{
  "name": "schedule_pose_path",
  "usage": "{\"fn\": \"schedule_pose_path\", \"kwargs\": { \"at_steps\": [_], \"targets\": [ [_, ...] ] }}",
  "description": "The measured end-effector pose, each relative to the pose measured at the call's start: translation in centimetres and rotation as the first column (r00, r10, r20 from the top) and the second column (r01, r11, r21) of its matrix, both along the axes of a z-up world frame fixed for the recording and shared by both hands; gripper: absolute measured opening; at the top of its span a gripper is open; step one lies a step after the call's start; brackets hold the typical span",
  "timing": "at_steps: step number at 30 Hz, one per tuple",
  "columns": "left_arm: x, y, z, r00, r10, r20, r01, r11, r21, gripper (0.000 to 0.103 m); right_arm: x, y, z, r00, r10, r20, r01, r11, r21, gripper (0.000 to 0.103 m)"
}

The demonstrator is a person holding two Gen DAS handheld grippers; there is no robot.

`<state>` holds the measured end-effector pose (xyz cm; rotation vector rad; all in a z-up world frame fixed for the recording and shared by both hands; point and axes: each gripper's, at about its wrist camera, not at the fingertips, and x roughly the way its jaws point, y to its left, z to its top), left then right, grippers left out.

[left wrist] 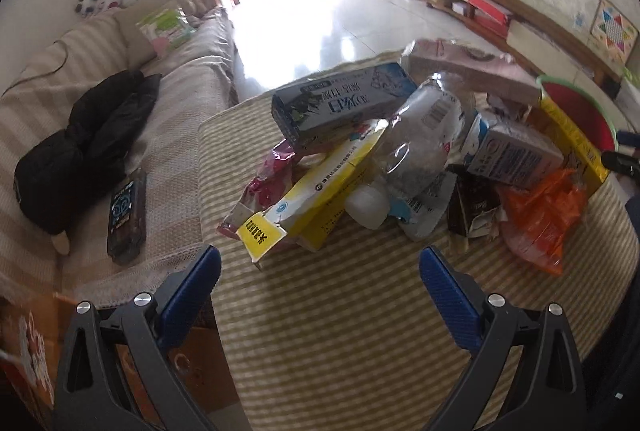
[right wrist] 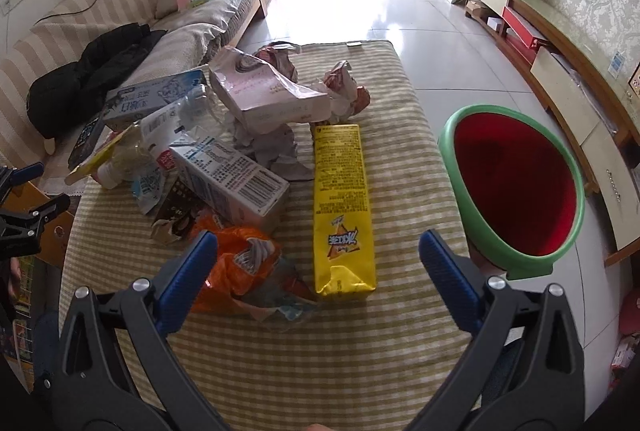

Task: Collect trash
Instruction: 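Grasp the yellow snack box with the right tool while the left tool grasps the white-yellow bag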

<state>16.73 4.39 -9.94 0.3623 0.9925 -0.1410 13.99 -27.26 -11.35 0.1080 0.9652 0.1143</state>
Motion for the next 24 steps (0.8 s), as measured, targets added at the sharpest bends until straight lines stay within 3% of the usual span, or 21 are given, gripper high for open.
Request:
{"fn": "schedule_pose_path", "kwargs": {
  "at_steps": [3, 5, 6, 9, 13, 16, 20, 22, 23, 24],
  "targets": [
    [2.1, -0.1, -0.8, 0.998, -0.063, -0.026, 0.065, 0.996, 0.063, 0.095, 1.4, -0.3, -1.0, 1.000, -0.004, -0.020, 0.003, 1.000, -0.031, 0.099],
    [3.4, 0.0, -1.0, 0.996, -0.084, -0.029, 0.087, 0.991, 0.097, 0.095, 2.2, -0.8, -1.5, 0.999, -0.006, -0.034, 0.006, 1.000, -0.012, 0.094],
    [3.8, -0.3, -1.3, 0.994, -0.108, -0.027, 0.111, 0.983, 0.144, 0.095, 2.6, -1.0, -1.8, 0.999, -0.010, -0.050, 0.010, 1.000, -0.006, 0.088],
    [4.3, -1.8, -2.7, 0.972, -0.225, -0.066, 0.235, 0.932, 0.277, 0.095, 3.8, -1.1, -2.9, 0.996, -0.014, -0.090, 0.013, 1.000, -0.016, 0.087],
    [4.5, -2.6, -4.1, 0.935, -0.313, -0.168, 0.349, 0.897, 0.271, 0.095, 4.6, -1.0, -3.8, 0.993, 0.001, -0.119, -0.003, 1.000, -0.023, 0.084],
    [4.7, -3.4, -4.6, 0.924, -0.347, -0.161, 0.381, 0.872, 0.308, 0.091, 5.2, -0.9, -4.6, 0.990, 0.013, -0.139, -0.015, 1.000, -0.017, 0.073],
    [5.1, -4.1, -4.9, 0.916, -0.370, -0.153, 0.400, 0.856, 0.327, 0.077, 5.6, -0.6, -5.4, 0.986, 0.031, -0.165, -0.034, 0.999, -0.018, 0.060],
    [5.0, -4.2, -5.4, 0.915, -0.375, -0.151, 0.404, 0.845, 0.349, 0.062, 5.7, -0.5, -5.6, 0.985, 0.037, -0.169, -0.040, 0.999, -0.018, 0.056],
    [4.9, -4.1, -5.7, 0.916, -0.370, -0.154, 0.401, 0.849, 0.345, 0.047, 5.7, -0.4, -5.7, 0.984, 0.040, -0.174, -0.044, 0.999, -0.018, 0.055],
    [4.8, -4.1, -5.7, 0.919, -0.362, -0.157, 0.394, 0.855, 0.336, 0.041, 5.6, -0.3, -5.7, 0.983, 0.046, -0.176, -0.050, 0.999, -0.016, 0.049]
  ]
}}
